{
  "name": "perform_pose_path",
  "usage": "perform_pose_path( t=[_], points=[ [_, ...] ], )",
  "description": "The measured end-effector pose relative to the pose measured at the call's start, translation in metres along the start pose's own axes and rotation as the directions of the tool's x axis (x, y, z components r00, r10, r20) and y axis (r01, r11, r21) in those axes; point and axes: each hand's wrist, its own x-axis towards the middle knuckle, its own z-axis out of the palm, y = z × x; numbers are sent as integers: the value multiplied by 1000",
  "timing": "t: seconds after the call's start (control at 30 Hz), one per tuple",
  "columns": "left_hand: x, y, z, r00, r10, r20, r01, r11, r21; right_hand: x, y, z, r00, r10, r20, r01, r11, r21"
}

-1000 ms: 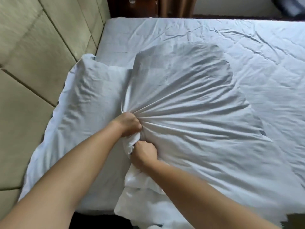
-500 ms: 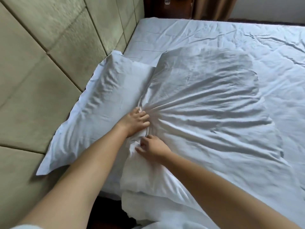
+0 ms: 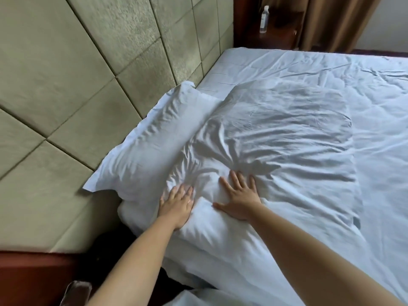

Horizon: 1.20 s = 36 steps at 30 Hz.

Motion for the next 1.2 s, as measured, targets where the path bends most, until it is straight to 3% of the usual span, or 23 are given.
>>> perform_pose_path(
  t=[0.13,0.27,0.6,0.83,0.93,1.03,1.13,1.2],
  points=[
    [-1,-5,-24,998,29,62,-32,999,44,5,-2,-8,997,-73,0,73,997,-10],
    [5,-16,-53,993,-25,111,23,1000,13,30,-12,-36,992,-116,45,118,992,-45],
    [88,-73,-127,999,-37,11,37,999,-9,147,-65,-93,986,-164,29,165,986,-12],
    [193,-124,-148,996,-86,-34,84,996,-33,249,-102,-91,995,-37,96,13,972,235],
    [227,-139,-150,995,-97,-29,93,988,-121,286,-110,-76,979,135,154,-191,875,444],
    [257,-149,-139,984,-175,31,178,960,-216,310,-113,-58,924,296,241,-381,692,613],
    [281,-153,-123,966,-249,62,257,947,-195,330,-110,-42,838,444,315,-524,500,690],
    [289,-151,-113,959,-283,-15,278,950,-146,340,-104,-32,774,512,372,-601,409,687]
  ],
)
